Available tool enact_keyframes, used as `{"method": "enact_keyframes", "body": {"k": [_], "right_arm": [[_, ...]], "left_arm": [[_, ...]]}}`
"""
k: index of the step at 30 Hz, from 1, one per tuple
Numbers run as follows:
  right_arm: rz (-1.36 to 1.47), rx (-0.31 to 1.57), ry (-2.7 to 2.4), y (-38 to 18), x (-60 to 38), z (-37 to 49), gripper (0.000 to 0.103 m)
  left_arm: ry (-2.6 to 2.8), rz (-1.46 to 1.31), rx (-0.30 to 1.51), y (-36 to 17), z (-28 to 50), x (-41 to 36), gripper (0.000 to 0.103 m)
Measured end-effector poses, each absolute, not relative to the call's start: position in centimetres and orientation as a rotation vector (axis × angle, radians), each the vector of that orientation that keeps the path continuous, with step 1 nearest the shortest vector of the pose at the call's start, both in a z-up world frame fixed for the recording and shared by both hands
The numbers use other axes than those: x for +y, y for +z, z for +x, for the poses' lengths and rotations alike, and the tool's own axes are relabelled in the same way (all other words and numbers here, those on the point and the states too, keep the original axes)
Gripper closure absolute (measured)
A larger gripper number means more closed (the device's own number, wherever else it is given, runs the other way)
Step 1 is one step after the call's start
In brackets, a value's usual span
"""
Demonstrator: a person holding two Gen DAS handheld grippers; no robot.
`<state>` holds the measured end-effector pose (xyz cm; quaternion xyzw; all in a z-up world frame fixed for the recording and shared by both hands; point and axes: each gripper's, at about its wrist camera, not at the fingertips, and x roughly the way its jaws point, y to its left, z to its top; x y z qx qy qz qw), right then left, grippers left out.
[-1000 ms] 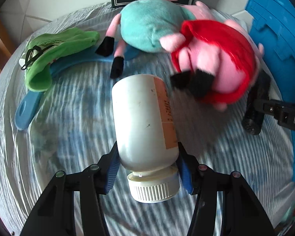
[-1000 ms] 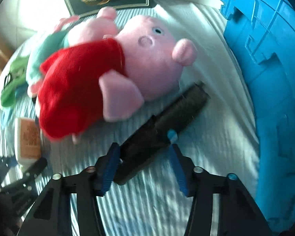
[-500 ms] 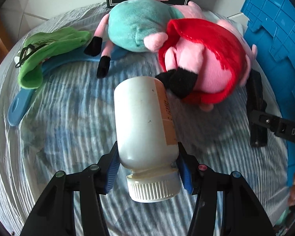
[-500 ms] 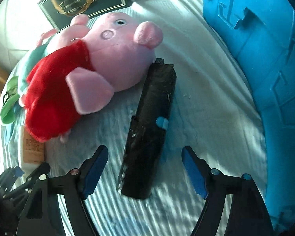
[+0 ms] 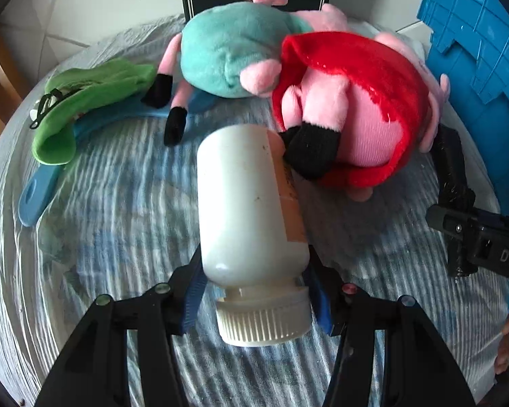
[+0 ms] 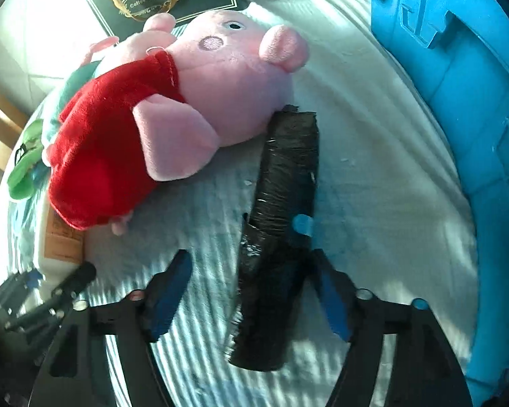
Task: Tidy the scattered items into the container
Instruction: 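Lift the white bottle and black cylinder and carry both toward the crate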
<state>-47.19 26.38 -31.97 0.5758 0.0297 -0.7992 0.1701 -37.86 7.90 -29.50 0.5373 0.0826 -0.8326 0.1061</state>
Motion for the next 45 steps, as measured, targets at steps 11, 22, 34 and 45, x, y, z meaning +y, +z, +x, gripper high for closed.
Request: {"method": "enact_keyframes", "body": {"k": [11, 22, 34, 45], "right_arm": [[1.561, 0.268, -2.315, -30.4, 26.9, -43.9, 0.065], [1.335, 0.291, -2.245, -24.8, 20.4, -41.7, 0.068], [1.038, 0.272, -2.351, -12.6, 19.5, -34.6, 0.068], [0.817, 0.211, -2.583, -0.6, 28.1, -30.3, 0.068]], "left_arm": [[-2.455, 1.514, 0.267, -28.2, -35.7, 9.8, 0.053], [-2.473, 1.332, 0.246, -23.0, -29.2, 8.5, 0.053], [-2.599, 1.098, 0.208, -13.0, -25.4, 8.7, 0.053], [-2.875, 0.917, 0.113, -3.7, -24.1, 17.0, 0.053]]}}
